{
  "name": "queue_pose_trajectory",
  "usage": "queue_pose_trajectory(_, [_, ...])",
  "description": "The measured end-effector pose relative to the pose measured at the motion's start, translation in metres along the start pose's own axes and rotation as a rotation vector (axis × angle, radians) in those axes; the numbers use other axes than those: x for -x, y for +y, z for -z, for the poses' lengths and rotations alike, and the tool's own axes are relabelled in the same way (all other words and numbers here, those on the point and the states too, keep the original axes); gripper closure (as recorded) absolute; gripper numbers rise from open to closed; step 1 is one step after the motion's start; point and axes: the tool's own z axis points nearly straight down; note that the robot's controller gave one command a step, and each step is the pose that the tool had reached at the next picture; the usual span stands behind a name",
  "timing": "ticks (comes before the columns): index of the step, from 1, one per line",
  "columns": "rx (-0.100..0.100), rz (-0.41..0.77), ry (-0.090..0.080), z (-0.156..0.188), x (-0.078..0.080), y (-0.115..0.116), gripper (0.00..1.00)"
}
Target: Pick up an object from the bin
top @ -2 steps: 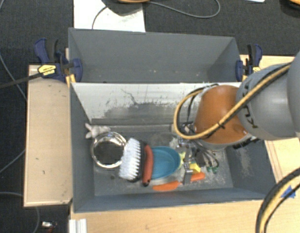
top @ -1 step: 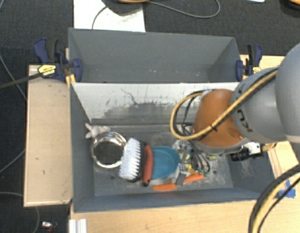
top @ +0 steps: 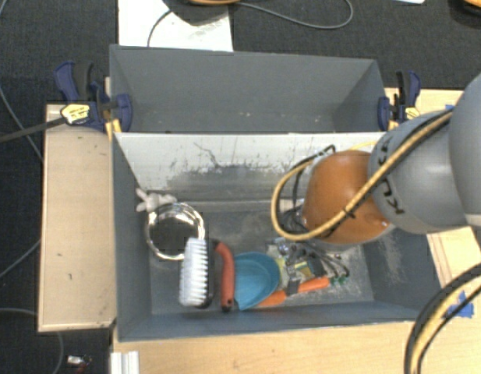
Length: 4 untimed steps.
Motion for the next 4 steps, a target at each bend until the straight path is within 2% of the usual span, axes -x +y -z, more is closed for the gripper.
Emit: queue_pose_trajectory(4, [-0.002,0.064,-0.007,0.0079,-0.0018,0.0017,1.00])
